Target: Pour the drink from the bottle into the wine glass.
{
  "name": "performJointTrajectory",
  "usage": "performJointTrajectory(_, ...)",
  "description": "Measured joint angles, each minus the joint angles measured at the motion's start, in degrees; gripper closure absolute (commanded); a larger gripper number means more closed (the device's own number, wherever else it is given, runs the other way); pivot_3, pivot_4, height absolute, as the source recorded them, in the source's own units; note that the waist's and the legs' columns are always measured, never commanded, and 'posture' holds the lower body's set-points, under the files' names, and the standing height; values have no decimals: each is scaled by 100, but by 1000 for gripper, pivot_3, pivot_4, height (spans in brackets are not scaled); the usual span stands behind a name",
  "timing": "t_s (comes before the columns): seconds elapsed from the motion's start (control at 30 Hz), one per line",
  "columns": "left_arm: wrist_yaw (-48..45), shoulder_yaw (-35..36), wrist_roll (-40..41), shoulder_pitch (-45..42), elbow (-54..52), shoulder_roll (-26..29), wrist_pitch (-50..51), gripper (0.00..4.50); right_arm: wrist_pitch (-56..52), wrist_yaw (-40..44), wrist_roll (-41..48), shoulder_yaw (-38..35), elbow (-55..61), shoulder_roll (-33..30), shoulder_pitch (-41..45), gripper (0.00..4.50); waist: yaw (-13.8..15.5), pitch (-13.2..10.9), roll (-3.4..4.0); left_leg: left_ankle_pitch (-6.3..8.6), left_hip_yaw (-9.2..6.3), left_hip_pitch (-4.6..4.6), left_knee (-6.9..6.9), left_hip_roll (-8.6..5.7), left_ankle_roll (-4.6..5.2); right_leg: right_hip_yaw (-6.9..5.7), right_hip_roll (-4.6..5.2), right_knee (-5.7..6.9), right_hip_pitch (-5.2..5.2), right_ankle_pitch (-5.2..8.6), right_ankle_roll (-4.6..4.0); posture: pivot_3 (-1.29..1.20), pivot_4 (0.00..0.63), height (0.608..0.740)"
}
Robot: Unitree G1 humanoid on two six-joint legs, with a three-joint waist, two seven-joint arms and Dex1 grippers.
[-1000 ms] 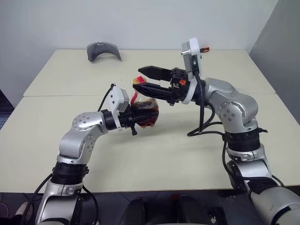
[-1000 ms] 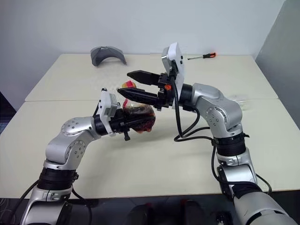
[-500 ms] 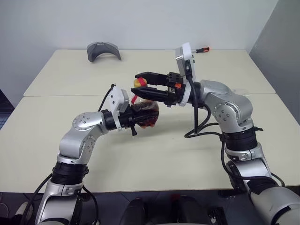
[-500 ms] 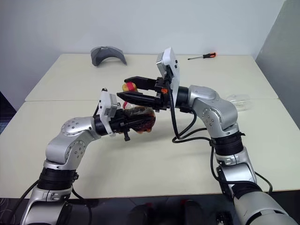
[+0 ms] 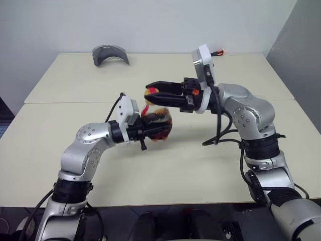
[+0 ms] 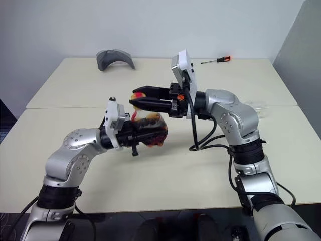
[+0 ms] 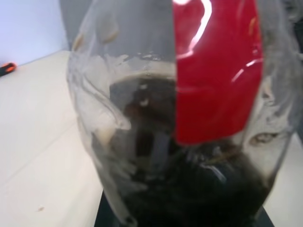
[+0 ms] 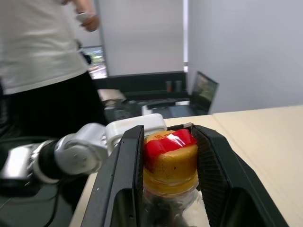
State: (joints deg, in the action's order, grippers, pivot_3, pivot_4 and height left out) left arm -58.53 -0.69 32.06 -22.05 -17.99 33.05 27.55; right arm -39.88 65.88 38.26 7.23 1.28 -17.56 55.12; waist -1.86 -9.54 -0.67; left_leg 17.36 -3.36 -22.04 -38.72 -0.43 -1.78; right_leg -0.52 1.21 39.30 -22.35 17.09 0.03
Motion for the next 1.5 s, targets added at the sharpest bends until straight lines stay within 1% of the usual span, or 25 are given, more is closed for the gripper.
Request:
performJointTrajectory(0.07,-18,29,301,162,-476,134,258,3760,-94,477,194,43,17,-72,85,3274,8,0,0,1,-4,0,0,1,1,-4,0,-1,2,0,0,0,150,740)
performJointTrajectory(0.17,-23,121,692,357,-998,378,607,3761,-114,962,359,138,46,-81,183,3274,6,0,0,1,-5,6,-1,2,3,-4,0,6,5,0,0,0,150,740)
performJointTrajectory(0.3,49,244,981,641,-1375,563,859,3761,11,1304,327,279,19,-4,206,3274,10,-1,2,2,-5,8,-1,1,3,-3,-1,6,5,0,0,0,150,740)
performJointTrajectory(0.43,226,294,1035,768,-1430,560,937,3761,206,1393,226,334,-224,97,225,3274,18,-2,3,1,-6,7,-2,0,2,-5,-1,5,5,0,0,0,150,740)
performJointTrajectory(0.5,294,298,1031,765,-1419,538,931,3761,197,1341,189,309,-255,72,235,2536,25,-2,3,1,-6,6,-2,0,1,-5,0,3,6,0,0,0,150,740)
performJointTrajectory(0.53,307,291,1032,735,-1419,510,929,3762,154,1311,149,324,-251,45,236,2275,26,-2,3,1,-5,6,-2,0,1,-4,0,2,6,0,0,0,150,740)
performJointTrajectory(0.6,399,288,1031,599,-1406,416,885,3798,11,1296,128,483,-221,28,216,1604,27,-3,2,1,-6,4,-2,0,1,-5,0,1,6,0,0,0,150,740)
performJointTrajectory(0.7,480,266,1023,565,-1363,317,820,3810,-185,1179,135,481,66,-213,113,569,30,-3,2,0,-6,3,-2,0,0,-5,0,-4,7,0,0,0,150,740)
performJointTrajectory(0.77,503,261,999,574,-1326,319,793,3811,-374,1056,201,385,249,-402,-12,542,30,-3,2,0,-6,2,-2,0,0,-5,0,-7,7,0,0,0,150,740)
performJointTrajectory(0.83,498,259,900,581,-1181,325,684,3811,-632,747,344,163,438,-538,-160,542,31,-3,2,0,-6,3,-1,0,0,-5,0,-6,7,0,0,0,150,740)
performJointTrajectory(0.97,549,260,664,563,-760,315,530,3811,-879,117,417,-194,770,-628,-395,542,30,-3,2,1,-6,3,0,0,1,-6,-1,-6,6,0,0,0,150,740)
performJointTrajectory(1.1,546,252,344,451,-251,232,205,3811,-882,-924,341,-484,1071,-355,-658,542,25,-3,2,0,-4,2,2,0,0,-5,-1,-5,5,0,0,0,150,740)
performJointTrajectory(1.23,527,175,131,320,127,148,33,3811,-776,-1608,194,-479,1209,-127,-679,542,27,-3,2,0,-4,2,1,0,0,-6,-1,-6,5,0,0,0,150,740)
performJointTrajectory(1.33,511,101,12,262,336,129,-67,3813,-622,-1862,24,-409,1215,-84,-677,542,27,-3,2,0,-4,1,1,-1,-1,-5,0,-7,5,0,1,0,150,740)
performJointTrajectory(1.5,505,25,-210,15,595,86,-179,3813,-534,-2024,-110,-232,1175,128,-606,542,23,-3,2,0,-4,1,1,0,-1,-5,-1,-3,4,0,0,0,150,740)
